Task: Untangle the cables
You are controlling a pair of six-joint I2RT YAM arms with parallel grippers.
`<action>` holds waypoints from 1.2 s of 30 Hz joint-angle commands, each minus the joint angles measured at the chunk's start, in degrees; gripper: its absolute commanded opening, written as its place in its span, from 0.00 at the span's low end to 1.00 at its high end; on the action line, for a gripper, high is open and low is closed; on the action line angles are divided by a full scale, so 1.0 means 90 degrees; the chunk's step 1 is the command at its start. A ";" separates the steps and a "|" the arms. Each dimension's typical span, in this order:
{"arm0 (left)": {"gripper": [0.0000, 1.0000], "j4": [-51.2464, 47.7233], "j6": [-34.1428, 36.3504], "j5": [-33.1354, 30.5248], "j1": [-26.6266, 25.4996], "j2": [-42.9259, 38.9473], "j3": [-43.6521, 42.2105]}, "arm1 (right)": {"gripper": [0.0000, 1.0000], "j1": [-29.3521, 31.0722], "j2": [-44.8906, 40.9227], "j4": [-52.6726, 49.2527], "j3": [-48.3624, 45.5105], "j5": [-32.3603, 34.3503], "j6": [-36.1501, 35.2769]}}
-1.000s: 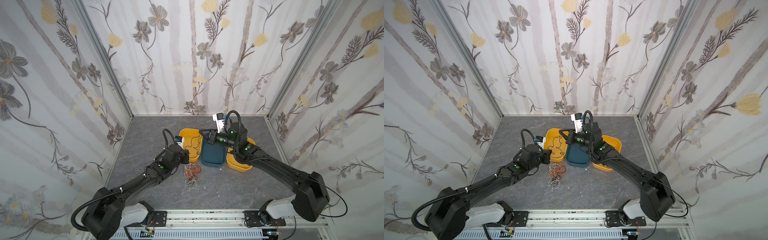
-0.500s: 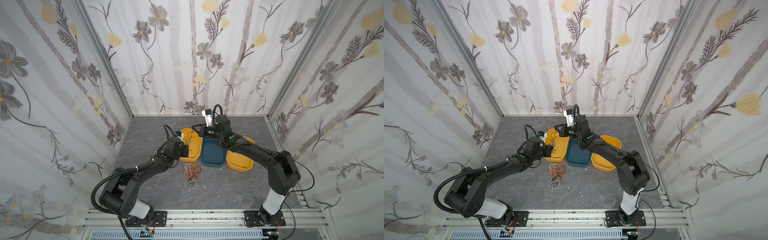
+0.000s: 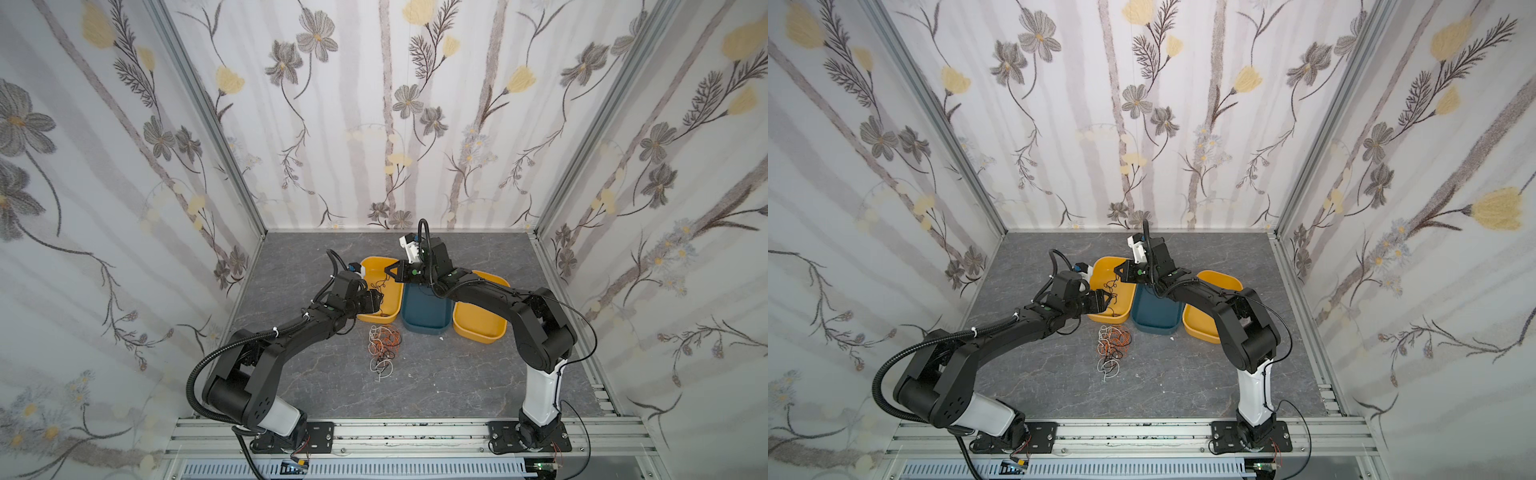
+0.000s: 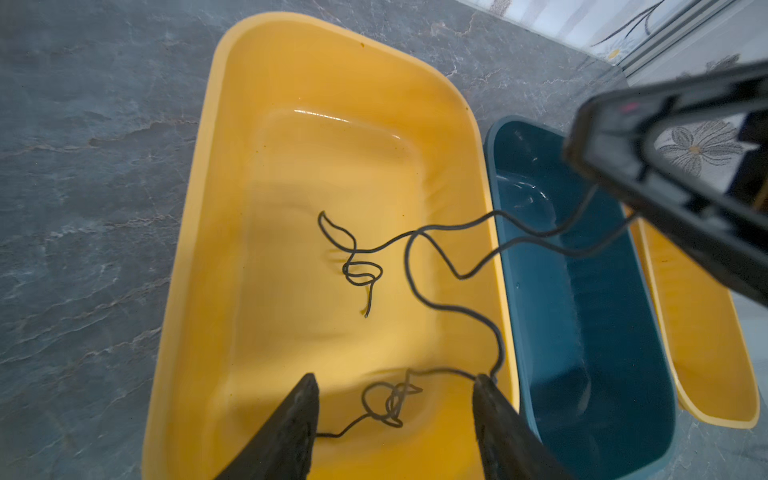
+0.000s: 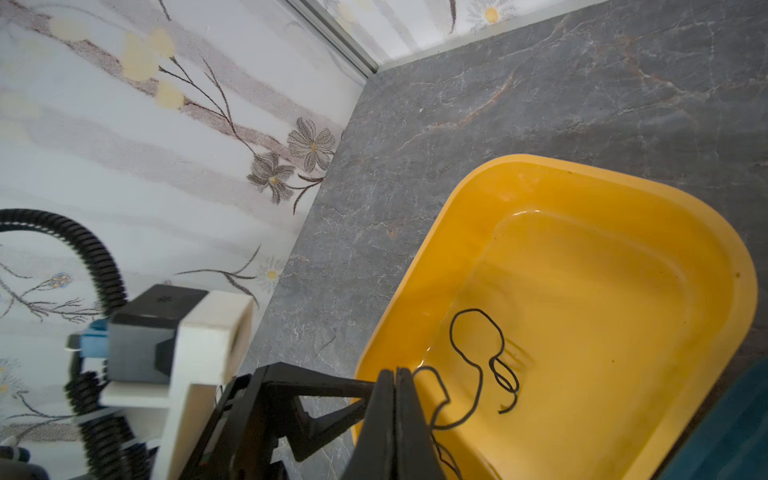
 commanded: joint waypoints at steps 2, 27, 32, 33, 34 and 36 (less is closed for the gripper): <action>0.70 -0.0280 -0.0112 0.0155 0.0010 -0.0413 -0.0207 | 0.00 -0.0009 0.0172 -0.0095 0.0130 0.0160 0.0073; 0.75 -0.0468 -0.0655 0.1110 -0.0604 -0.1516 -0.1595 | 0.42 0.0391 -0.1139 -0.1311 -0.0525 0.1541 -0.1203; 0.70 -0.0236 -0.0759 0.1125 -0.0850 -0.1247 -0.1824 | 0.42 0.0511 -0.2014 -0.0771 -0.1613 0.1164 -0.0978; 0.68 -0.0239 -0.0776 0.1109 -0.0883 -0.1206 -0.1856 | 0.41 0.0539 -0.2149 -0.0695 -0.1800 0.1117 -0.0934; 0.67 -0.0224 -0.0784 0.1084 -0.0934 -0.1159 -0.1892 | 0.41 0.0583 -0.2308 -0.0592 -0.2026 0.1073 -0.0880; 0.61 -0.0133 -0.0844 0.1049 -0.0986 -0.1070 -0.1967 | 0.41 0.0688 -0.2580 -0.0405 -0.2414 0.1022 -0.0765</action>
